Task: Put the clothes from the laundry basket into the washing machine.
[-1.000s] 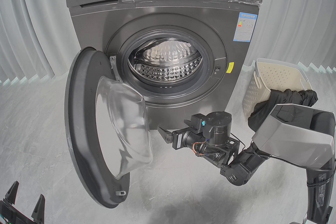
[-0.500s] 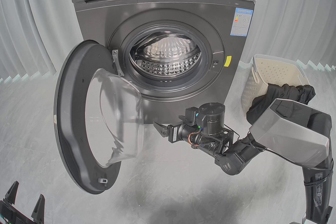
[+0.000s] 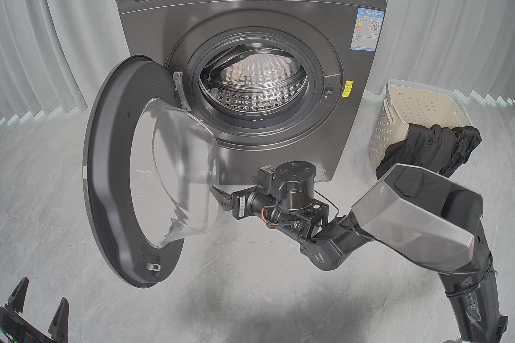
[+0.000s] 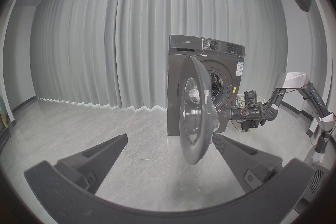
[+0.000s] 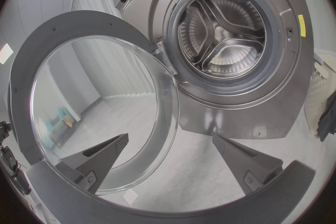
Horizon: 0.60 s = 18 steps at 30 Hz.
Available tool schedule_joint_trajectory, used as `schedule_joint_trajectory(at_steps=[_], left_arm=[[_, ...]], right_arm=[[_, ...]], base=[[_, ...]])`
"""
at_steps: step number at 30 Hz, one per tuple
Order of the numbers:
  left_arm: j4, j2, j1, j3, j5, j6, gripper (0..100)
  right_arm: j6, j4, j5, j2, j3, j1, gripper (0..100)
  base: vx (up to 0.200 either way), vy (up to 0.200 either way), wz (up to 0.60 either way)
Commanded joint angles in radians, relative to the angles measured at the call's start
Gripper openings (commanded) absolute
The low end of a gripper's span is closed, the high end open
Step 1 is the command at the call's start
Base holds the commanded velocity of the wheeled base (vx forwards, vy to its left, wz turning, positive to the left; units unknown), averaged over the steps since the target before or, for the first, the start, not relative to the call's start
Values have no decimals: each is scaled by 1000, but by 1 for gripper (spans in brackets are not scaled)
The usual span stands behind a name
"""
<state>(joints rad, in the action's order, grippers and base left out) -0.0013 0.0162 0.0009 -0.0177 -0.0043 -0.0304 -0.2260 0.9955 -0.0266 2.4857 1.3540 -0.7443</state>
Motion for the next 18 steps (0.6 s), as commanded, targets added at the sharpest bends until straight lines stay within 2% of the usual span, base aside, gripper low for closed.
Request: schedule_joint_trajectory(at_steps=[1,6,18], left_arm=[[0,-16,2,16,0,0,100],[0,-16,1,16,0,0,100],[0,-16,1,16,0,-3,100]], right_arm=[[-3,-3,-1,65,85,-40,100],[-7,-12,-10,81,140,-58,100],[-7,-2,-12,93,140,-37,100]], base=[[0,0,0],[0,0,0],[0,0,0]])
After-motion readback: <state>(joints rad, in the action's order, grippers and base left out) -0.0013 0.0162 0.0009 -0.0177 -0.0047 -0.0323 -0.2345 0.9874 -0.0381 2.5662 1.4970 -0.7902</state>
